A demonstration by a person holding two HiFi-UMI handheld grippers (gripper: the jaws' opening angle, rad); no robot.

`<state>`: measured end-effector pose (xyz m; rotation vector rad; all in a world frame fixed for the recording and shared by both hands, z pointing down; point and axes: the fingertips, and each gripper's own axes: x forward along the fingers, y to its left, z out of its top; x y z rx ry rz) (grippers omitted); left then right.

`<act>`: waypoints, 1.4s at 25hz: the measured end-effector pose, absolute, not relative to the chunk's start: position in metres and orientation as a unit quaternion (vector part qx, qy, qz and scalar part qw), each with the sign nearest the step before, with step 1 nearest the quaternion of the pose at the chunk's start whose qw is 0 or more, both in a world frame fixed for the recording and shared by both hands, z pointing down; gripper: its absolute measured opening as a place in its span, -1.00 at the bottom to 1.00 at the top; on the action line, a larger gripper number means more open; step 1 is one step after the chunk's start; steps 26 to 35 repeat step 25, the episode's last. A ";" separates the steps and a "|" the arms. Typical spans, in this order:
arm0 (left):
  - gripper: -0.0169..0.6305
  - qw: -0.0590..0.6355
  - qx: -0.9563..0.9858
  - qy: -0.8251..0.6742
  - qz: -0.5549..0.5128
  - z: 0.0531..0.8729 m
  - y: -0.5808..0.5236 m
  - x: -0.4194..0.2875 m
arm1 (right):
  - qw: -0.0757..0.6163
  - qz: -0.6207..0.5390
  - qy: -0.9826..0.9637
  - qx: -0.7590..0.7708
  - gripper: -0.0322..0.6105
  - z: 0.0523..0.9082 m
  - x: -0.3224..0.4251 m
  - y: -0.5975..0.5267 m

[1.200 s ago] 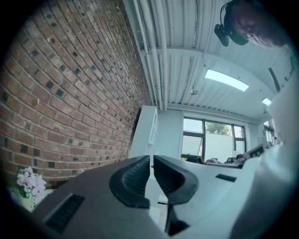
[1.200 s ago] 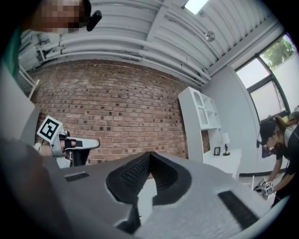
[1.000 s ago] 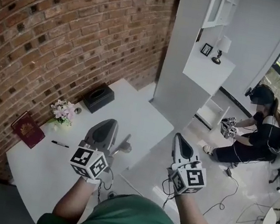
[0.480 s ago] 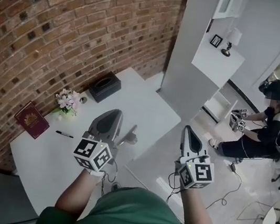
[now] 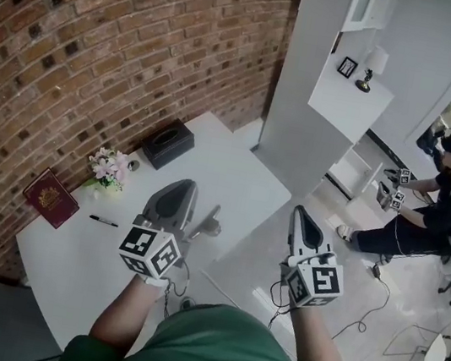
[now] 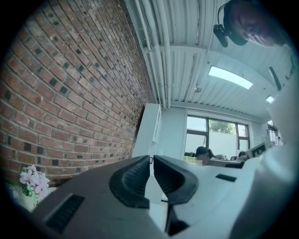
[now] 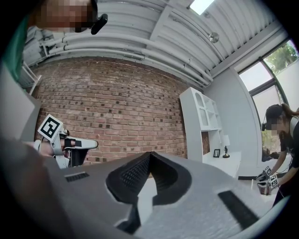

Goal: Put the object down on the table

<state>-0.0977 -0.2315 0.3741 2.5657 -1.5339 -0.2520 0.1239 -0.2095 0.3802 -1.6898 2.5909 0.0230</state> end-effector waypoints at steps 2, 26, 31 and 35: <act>-0.87 0.072 0.853 -0.510 -0.084 0.375 -0.233 -0.098 | 0.024 0.006 0.838 -0.544 -0.89 0.381 0.123 -0.210; -0.87 0.094 0.857 -0.502 -0.070 0.397 -0.252 -0.105 | 0.018 -0.006 0.837 -0.547 -0.89 0.391 0.110 -0.218; -0.87 0.094 0.857 -0.502 -0.070 0.397 -0.252 -0.105 | 0.018 -0.006 0.837 -0.547 -0.89 0.391 0.110 -0.218; -0.87 0.094 0.857 -0.502 -0.070 0.397 -0.252 -0.105 | 0.018 -0.006 0.837 -0.547 -0.89 0.391 0.110 -0.218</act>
